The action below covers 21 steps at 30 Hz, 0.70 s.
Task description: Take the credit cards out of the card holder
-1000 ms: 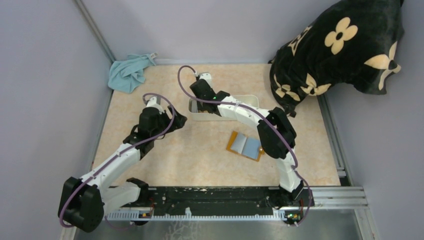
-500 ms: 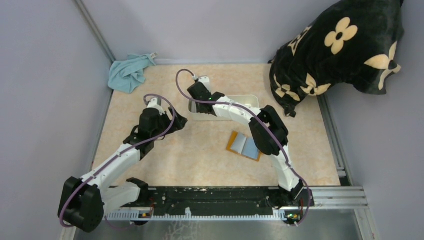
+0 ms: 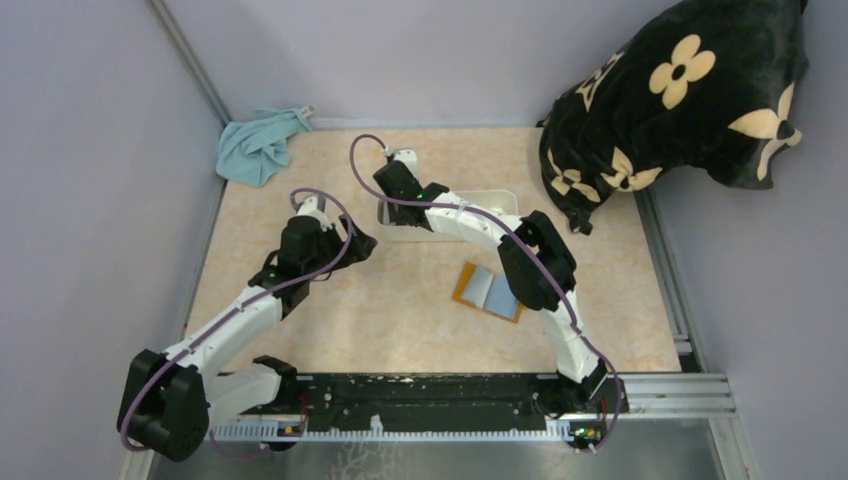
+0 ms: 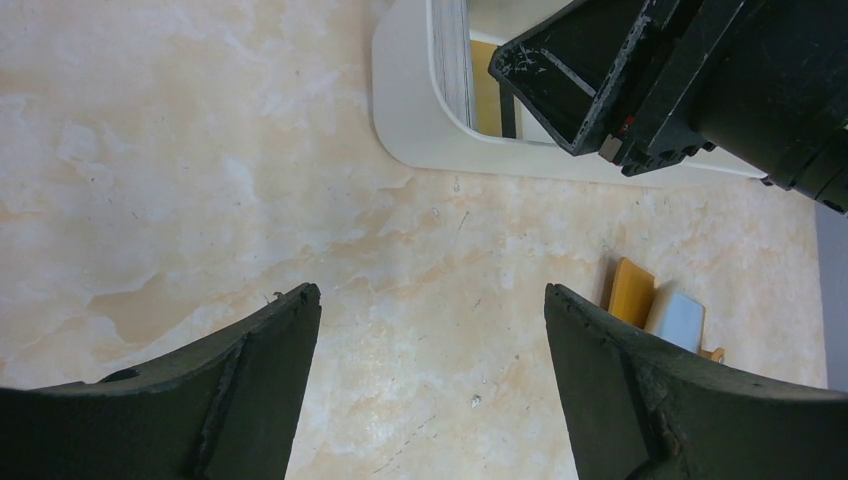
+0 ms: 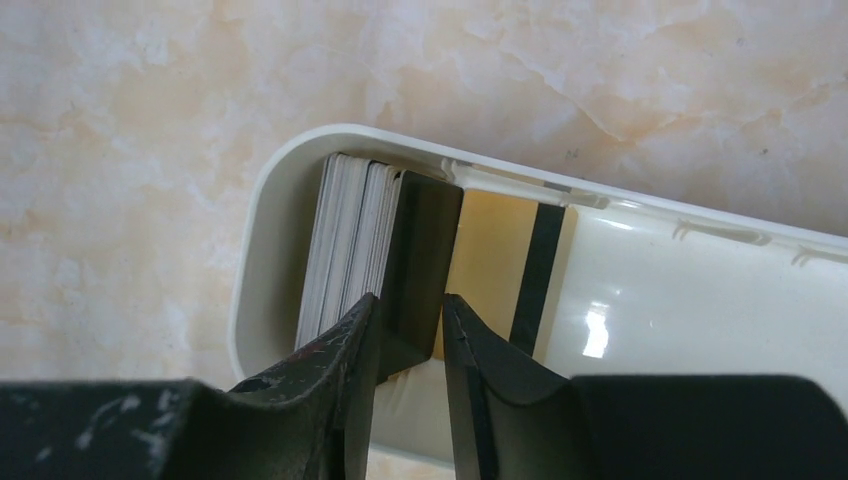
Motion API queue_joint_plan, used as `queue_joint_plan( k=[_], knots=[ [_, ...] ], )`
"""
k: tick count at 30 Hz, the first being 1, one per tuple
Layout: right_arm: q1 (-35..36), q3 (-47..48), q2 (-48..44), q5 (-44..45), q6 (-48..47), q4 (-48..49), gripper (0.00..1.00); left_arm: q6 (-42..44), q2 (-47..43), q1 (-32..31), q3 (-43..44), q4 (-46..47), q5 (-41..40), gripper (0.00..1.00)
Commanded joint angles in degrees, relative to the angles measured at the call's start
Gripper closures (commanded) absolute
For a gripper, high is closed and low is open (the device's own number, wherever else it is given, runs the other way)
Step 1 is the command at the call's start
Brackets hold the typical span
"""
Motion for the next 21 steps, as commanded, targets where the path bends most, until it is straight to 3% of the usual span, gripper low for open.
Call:
queue_joint_plan(
  k=[1,13,21],
  knots=[
    [0.53,1.39,-1.18,-2.12,-0.33,4.51,0.68,1.04,0.64,0.33,-0.14,1.23,0.71,0.11],
    [0.04,-3.5,-6.11,-3.21,0.03,8.48,0.68,1.34,1.68,0.38,0.31,1.31,2.17,0.11],
    [-3.35,-26.55,-25.94,-2.63,0.42,24.78,0.69,1.45,2.82,0.32,0.85,4.3,7.76,0.11]
  ],
)
